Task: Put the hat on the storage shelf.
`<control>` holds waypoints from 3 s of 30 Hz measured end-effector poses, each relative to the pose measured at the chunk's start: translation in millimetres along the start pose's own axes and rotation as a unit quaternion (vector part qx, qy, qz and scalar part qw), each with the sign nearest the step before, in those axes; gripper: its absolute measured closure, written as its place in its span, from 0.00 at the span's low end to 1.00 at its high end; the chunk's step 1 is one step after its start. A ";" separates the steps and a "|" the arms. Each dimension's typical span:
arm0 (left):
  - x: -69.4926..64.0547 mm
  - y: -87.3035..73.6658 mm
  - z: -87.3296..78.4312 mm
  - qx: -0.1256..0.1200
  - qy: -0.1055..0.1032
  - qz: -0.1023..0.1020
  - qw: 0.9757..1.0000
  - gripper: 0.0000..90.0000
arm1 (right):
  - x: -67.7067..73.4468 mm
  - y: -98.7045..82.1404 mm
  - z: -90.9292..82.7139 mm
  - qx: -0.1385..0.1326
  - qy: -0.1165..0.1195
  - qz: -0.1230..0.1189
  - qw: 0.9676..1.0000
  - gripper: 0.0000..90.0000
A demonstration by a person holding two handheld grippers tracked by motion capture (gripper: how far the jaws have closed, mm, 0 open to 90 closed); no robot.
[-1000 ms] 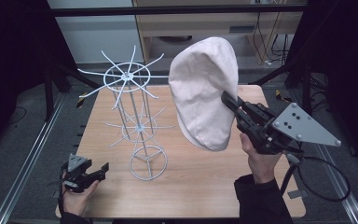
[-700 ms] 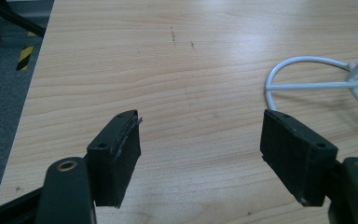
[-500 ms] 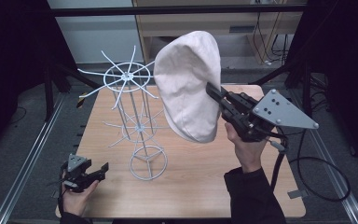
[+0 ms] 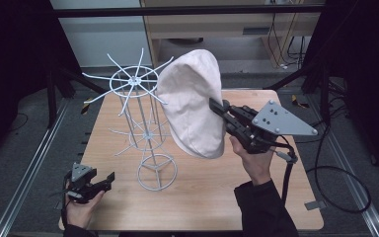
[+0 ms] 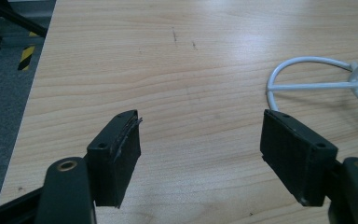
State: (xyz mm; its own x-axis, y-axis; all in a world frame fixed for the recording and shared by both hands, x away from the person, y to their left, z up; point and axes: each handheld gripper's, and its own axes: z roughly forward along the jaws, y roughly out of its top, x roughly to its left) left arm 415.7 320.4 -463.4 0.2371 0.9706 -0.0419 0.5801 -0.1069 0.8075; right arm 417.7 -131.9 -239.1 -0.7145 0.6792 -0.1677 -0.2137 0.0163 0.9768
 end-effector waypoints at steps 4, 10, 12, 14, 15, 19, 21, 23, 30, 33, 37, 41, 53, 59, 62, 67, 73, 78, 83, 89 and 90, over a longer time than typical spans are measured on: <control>-0.1 0.0 0.0 0.000 0.000 0.001 1.000 0.32 | 0.6 -8.0 -0.2 0.010 0.007 0.005 1.000 0.99; -0.4 0.1 0.1 0.001 0.000 0.001 1.000 0.32 | 1.9 -18.3 0.1 0.034 0.014 0.007 0.999 0.98; -0.3 0.0 0.2 0.001 0.001 0.001 1.000 0.32 | 2.9 -22.8 0.3 0.041 0.015 0.010 0.999 0.98; -0.4 0.0 0.3 0.001 0.001 0.002 1.000 0.32 | 3.0 -24.4 0.6 0.044 0.016 0.011 0.999 0.98; -0.4 -0.1 0.3 0.001 0.001 0.002 1.000 0.32 | 3.1 -25.8 0.9 0.047 0.017 0.013 0.999 0.98; -0.5 0.0 0.4 0.001 0.001 0.002 1.000 0.32 | 3.1 -29.5 2.9 0.055 0.019 0.019 0.998 0.97; -0.4 0.0 0.4 0.002 0.001 0.002 1.000 0.32 | 3.7 -30.4 4.4 0.058 0.022 0.021 0.998 0.96; -0.3 -0.1 0.4 0.001 0.001 0.001 1.000 0.32 | 4.0 -30.7 5.1 0.060 0.023 0.019 0.998 0.95; 0.0 -0.1 0.4 0.001 0.002 0.000 1.000 0.32 | 6.7 -37.5 10.9 0.080 0.027 0.019 0.996 0.90; -0.1 0.0 0.5 0.001 0.002 0.000 1.000 0.32 | 6.8 -39.5 12.7 0.087 0.028 0.022 0.996 0.89; -0.1 -0.1 0.5 0.002 0.002 0.000 1.000 0.32 | 8.2 -42.8 16.6 0.101 0.026 0.023 0.994 0.85; 0.0 -0.1 0.5 0.001 0.002 0.000 1.000 0.32 | 9.4 -44.5 20.1 0.108 0.026 0.029 0.993 0.79; 0.4 -0.2 0.4 0.001 0.003 0.000 1.000 0.32 | 10.2 -48.3 27.4 0.113 0.009 0.040 0.993 0.51; 0.5 -0.3 0.5 0.001 0.003 0.000 1.000 0.32 | 5.7 -48.4 21.3 0.102 -0.012 0.049 0.994 0.33; 0.9 -0.3 0.6 0.001 0.003 -0.001 1.000 0.32 | 3.5 -48.5 14.9 0.102 -0.017 0.054 0.993 0.27; 1.2 -0.5 0.4 0.002 0.003 0.000 1.000 0.32 | -1.3 -52.7 0.6 0.111 -0.030 0.060 0.992 0.21; 1.2 -0.7 0.4 0.003 0.003 -0.001 1.000 0.32 | -6.7 -69.9 -21.5 0.135 -0.042 0.070 0.988 0.17; 0.7 -0.9 0.8 0.003 0.003 0.000 1.000 0.32 | -13.3 -100.5 -45.9 0.173 -0.065 0.087 0.979 0.14; 0.9 -1.0 0.6 0.002 0.004 -0.001 1.000 0.32 | -18.8 -123.9 -58.0 0.206 -0.082 0.093 0.971 0.14; -0.3 -1.5 0.8 0.005 -0.001 0.006 1.000 0.35 | -27.8 -158.0 -74.6 0.261 -0.121 0.092 0.953 0.13; -0.6 -1.7 1.4 0.005 -0.002 0.006 1.000 0.35 | -29.0 -163.9 -78.0 0.268 -0.129 0.089 0.950 0.13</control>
State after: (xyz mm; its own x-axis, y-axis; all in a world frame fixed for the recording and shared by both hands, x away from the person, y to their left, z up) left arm 415.6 319.8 -465.5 0.2470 0.9684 -0.0347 0.5856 -0.1207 0.8015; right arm 421.5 -211.5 -404.8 -0.5055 0.8625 -0.0217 0.3159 0.2085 0.9256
